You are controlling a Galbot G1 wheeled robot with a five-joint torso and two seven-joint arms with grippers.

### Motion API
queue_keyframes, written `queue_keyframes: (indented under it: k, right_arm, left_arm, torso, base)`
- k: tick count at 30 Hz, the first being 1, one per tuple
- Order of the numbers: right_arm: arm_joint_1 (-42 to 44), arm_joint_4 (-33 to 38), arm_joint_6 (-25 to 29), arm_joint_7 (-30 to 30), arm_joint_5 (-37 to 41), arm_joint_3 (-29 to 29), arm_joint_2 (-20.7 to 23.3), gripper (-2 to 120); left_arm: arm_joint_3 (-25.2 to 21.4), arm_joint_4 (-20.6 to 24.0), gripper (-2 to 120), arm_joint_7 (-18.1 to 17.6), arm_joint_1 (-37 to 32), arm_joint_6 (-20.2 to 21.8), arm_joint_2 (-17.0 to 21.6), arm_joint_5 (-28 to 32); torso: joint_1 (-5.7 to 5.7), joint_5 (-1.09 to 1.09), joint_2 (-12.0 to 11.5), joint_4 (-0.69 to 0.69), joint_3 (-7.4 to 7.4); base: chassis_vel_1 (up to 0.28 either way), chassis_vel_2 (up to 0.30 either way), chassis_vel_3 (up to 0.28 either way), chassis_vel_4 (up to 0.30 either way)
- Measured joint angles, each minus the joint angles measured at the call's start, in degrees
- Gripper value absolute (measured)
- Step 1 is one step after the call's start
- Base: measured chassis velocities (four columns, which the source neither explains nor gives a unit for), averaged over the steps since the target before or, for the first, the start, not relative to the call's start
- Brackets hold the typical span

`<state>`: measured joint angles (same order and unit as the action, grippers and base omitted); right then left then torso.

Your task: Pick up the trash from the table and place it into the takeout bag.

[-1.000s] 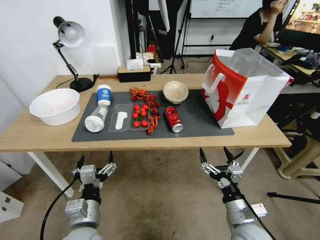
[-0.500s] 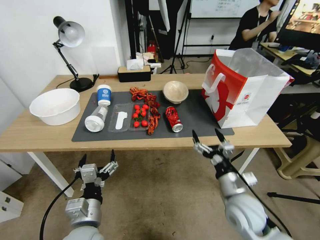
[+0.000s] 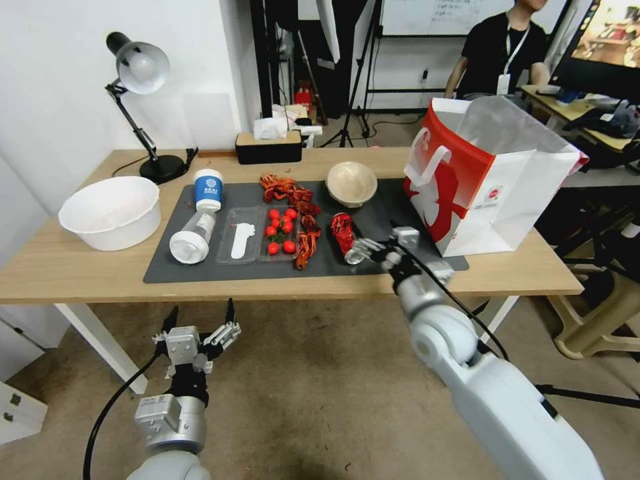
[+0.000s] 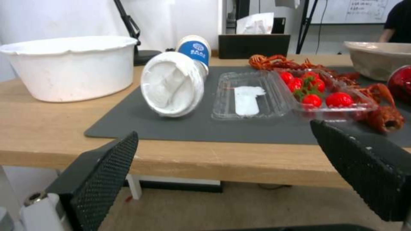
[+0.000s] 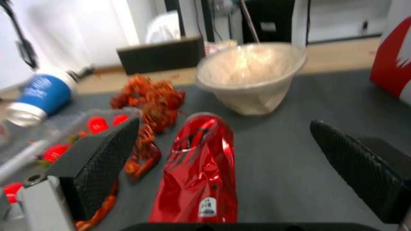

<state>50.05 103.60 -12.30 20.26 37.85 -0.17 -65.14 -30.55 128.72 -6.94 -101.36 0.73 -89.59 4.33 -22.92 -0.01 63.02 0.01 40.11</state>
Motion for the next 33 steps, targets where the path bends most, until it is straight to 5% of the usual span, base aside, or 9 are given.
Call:
queue_keyframes:
  k: [12,24,33]
  right_arm:
    - [-5.0,-2.3,-12.3,4.6,2.9,-4.4,-1.4,100]
    - [-4.5,-2.0,-13.2,4.7,2.9,-4.8,-1.7,100]
    - [-4.6,-2.7,-13.3,4.4,2.9,-5.1,-1.9,70]
  left_arm:
    - [-0.4,0.0,100,0.0,0.4,0.0,0.0,0.2]
    - [-0.6,0.0,100,0.0,0.5,0.0,0.1,0.2]
    - [-0.6,0.0,100,-0.1,0.6,0.0,0.1,0.3]
  torso:
    - [0.00,0.00,0.0,-0.01,0.00]
    - [0.01,0.01,0.0,-0.01,-0.01]
    - [0.01,0.00,0.0,-0.01,-0.01]
  base:
    - [0.000,0.000,0.000,0.000]
    - [0.000,0.000,0.000,0.000]
    - [0.000,0.000,0.000,0.000]
